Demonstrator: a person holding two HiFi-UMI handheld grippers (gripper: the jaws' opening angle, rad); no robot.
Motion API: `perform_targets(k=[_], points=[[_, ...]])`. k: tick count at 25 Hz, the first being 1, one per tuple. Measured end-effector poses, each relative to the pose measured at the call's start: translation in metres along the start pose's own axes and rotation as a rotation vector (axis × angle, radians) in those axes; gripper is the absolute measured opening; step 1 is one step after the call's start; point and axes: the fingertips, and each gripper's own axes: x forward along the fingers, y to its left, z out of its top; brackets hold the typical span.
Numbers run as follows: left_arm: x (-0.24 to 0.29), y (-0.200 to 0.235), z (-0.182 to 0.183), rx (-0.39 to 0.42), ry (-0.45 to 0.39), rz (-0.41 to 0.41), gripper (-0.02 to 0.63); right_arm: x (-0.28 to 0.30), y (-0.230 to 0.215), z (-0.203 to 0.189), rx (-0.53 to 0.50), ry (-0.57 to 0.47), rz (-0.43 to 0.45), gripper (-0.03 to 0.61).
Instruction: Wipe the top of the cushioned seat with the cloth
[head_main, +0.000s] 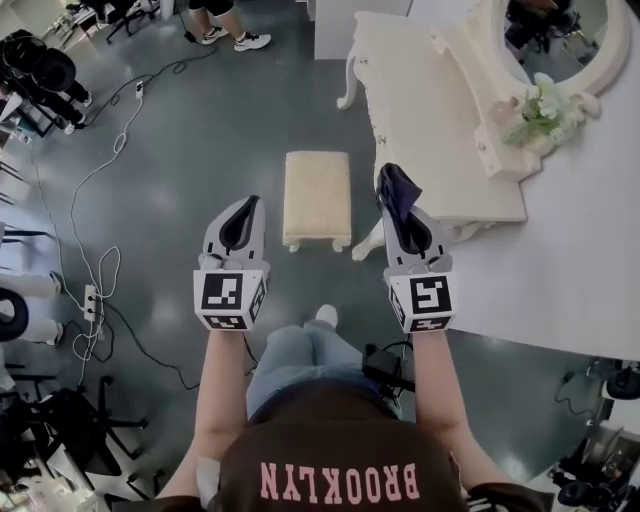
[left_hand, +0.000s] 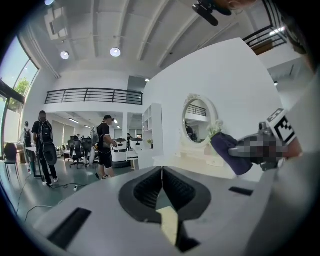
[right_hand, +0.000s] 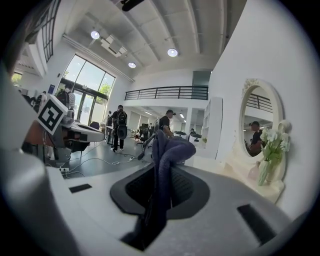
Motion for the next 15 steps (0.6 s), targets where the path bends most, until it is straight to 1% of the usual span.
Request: perform_targets(k=[3,6,11,15], points=[[0.014,0.002,-0.006,0.01,0.021,0.011,0.005,0.018,-0.007,-0.011,0.005,0.013,0.022,0.038],[0.025,0.013,-0.006,0.015,0.028,0.014,0.005,0.035,-0.006,-0.017,0.01,0.03,0.029,0.04],[0.052,0.029,-0.014,0.015,0.046,0.003,0.005,0.064,-0.009,-0.027,0.022,0.06,0.02,0.04],[0.082,0.047,-0.023,0.002,0.07,-0.02,0.005,0.095,-0.018,-0.025,0.036,0.072,-0.012,0.04]])
